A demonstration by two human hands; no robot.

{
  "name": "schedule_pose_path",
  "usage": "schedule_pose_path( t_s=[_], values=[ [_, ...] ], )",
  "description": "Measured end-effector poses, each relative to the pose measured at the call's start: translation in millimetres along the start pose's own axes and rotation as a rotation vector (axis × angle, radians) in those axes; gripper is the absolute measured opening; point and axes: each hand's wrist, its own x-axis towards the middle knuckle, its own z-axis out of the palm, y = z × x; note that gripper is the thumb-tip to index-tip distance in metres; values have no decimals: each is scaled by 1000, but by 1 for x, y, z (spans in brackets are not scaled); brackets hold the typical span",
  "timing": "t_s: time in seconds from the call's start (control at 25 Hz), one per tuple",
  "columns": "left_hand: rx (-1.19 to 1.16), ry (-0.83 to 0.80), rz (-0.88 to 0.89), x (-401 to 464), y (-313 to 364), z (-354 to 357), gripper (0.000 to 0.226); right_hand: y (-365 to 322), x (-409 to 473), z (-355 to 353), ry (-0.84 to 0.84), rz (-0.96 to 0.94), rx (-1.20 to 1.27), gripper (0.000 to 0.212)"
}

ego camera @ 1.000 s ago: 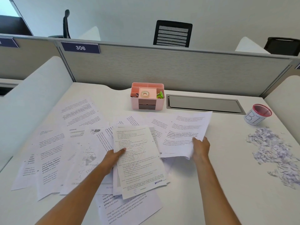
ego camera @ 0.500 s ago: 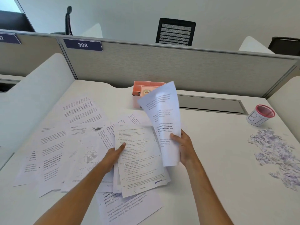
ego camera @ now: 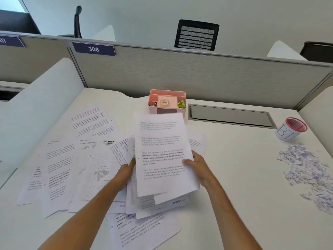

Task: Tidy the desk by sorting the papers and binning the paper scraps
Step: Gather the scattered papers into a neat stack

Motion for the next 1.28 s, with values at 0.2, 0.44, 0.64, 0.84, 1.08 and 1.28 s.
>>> schedule_pose_path(
  t_s=[0.2, 0.44, 0.64, 0.84, 1.08, 1.28],
  values=[
    [-129, 15, -72, -2, 4, 2, 61, 39, -3, 7, 28, 84, -429, 53],
    [-140, -15, -20, -5, -2, 7, 36, 40, -6, 20, 3, -24, -746, 46],
    [-175, -36, 140, -21, 20, 14, 26, 27, -6, 1, 136, -33, -588, 75],
    [-233, -211, 303, -38, 71, 17, 34, -15, -9, -29, 72, -125, 11, 55],
    [-236, -326, 508, -44, 108, 33, 52, -55, -19, -37, 24, -323, 75, 30],
    [-186, -311, 532, -45, 121, 39, 41, -50, -25, -25, 90, -364, 131, 20]
  ],
)
